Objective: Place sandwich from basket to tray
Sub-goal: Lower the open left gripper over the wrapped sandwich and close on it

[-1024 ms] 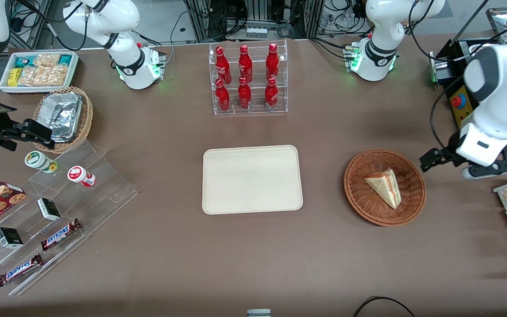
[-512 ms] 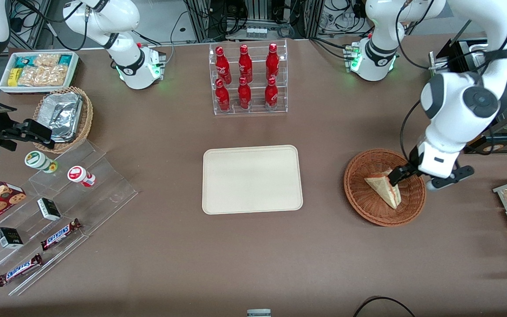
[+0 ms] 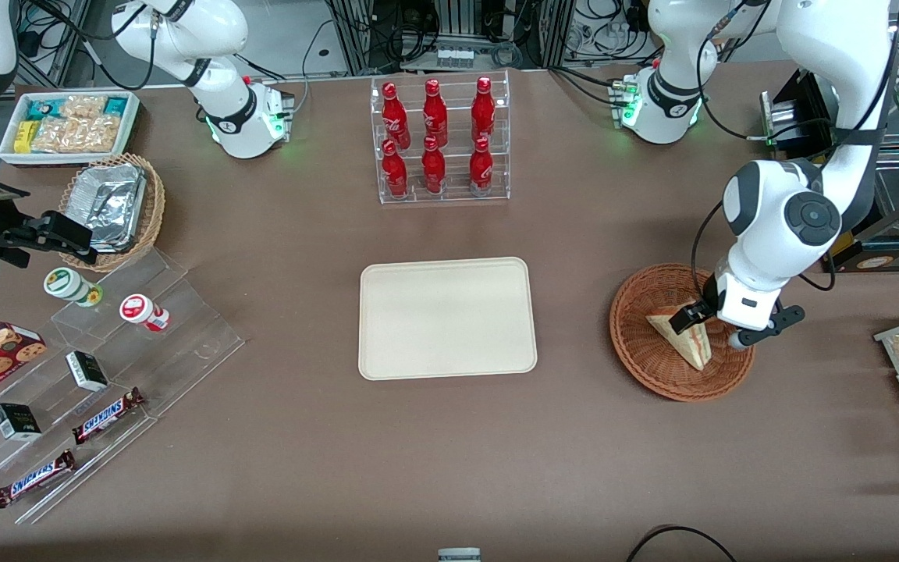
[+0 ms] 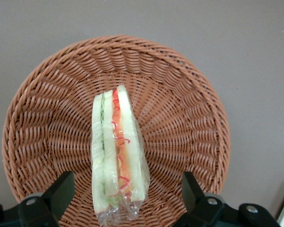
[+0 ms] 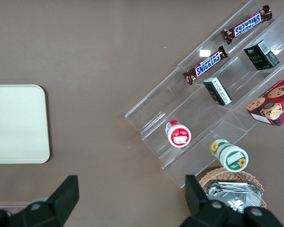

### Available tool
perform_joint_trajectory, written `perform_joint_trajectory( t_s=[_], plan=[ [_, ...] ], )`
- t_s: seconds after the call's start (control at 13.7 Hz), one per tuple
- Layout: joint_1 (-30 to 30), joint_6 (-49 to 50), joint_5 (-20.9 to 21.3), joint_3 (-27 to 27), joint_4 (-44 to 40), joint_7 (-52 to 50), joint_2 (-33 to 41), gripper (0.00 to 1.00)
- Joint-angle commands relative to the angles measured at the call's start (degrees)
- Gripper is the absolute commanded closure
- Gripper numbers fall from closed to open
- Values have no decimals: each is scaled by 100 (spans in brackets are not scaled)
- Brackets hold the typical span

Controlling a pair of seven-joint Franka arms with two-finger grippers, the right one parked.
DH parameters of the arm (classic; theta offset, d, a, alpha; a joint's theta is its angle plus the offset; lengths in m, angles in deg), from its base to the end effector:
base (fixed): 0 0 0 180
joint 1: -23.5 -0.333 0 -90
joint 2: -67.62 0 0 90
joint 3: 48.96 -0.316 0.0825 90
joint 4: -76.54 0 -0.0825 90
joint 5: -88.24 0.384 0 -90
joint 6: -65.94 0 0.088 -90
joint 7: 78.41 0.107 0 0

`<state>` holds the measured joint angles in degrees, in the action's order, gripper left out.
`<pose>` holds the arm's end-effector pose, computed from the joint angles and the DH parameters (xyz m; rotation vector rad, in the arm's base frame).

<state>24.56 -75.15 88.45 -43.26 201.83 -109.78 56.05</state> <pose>0.5588 -0.0657 0.3026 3.0278 0.6604 0.1008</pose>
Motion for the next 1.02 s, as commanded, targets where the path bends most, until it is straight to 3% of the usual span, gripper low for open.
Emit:
perform_joint_trajectory(
  t_s=[0.0, 0.37, 0.44, 0.59, 0.66, 0.95],
  plan=[
    [-9, -120, 41, -8, 101, -151, -109, 0],
    [-27, -138, 32, -26, 93, -177, -390, 3],
    [-27, -138, 23, -26, 93, -186, -425, 14],
    [-27, -120, 23, -26, 93, -186, -443, 76],
    [-27, -68, 23, -26, 58, -186, -435, 100],
    [52, 948, 84, 9, -722, -116, -338, 100]
  ],
)
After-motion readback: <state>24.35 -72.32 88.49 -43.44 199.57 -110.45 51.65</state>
